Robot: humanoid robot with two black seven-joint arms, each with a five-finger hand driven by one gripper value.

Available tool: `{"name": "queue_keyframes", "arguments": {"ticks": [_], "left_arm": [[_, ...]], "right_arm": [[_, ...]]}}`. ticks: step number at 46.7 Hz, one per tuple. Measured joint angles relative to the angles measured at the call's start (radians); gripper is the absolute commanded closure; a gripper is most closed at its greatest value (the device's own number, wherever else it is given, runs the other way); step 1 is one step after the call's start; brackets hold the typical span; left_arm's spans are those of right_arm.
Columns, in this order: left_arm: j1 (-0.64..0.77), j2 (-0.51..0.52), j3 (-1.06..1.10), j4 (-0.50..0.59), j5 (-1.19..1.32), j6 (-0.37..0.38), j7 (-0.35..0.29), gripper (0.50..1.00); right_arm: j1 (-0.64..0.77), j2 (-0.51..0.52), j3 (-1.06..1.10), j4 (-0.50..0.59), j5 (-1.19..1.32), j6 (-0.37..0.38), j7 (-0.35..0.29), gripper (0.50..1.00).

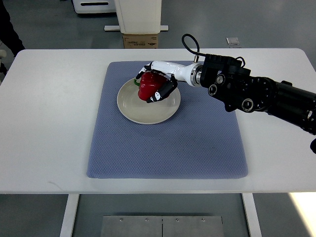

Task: Place red pepper on plate with right hand
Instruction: 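Lower the pepper onto the plate and open the right hand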

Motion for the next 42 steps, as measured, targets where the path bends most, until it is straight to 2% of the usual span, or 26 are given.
{"name": "queue_keyframes", "arguments": {"ticks": [20, 24, 35, 42], "left_arm": [[0.000, 0.000, 0.000, 0.001, 0.000, 0.000, 0.000, 0.500], [0.000, 0.000, 0.000, 0.000, 0.000, 0.000, 0.000, 0.500], [0.000, 0.000, 0.000, 0.000, 0.000, 0.000, 0.000, 0.500], [0.000, 0.000, 0.000, 0.000, 0.000, 0.000, 0.000, 0.500]], "right_arm": [[-0.047, 0.000, -0.001, 0.004, 0.003, -0.006, -0.002, 1.000], [-0.055, 0.000, -0.001, 0.004, 0.003, -0.012, -0.005, 0.890], [-0.069, 0.000, -0.002, 0.004, 0.003, -0.060, -0.003, 0.729], [-0.073, 0.000, -0.002, 0.004, 0.003, -0.065, -0.003, 0.626]]}}
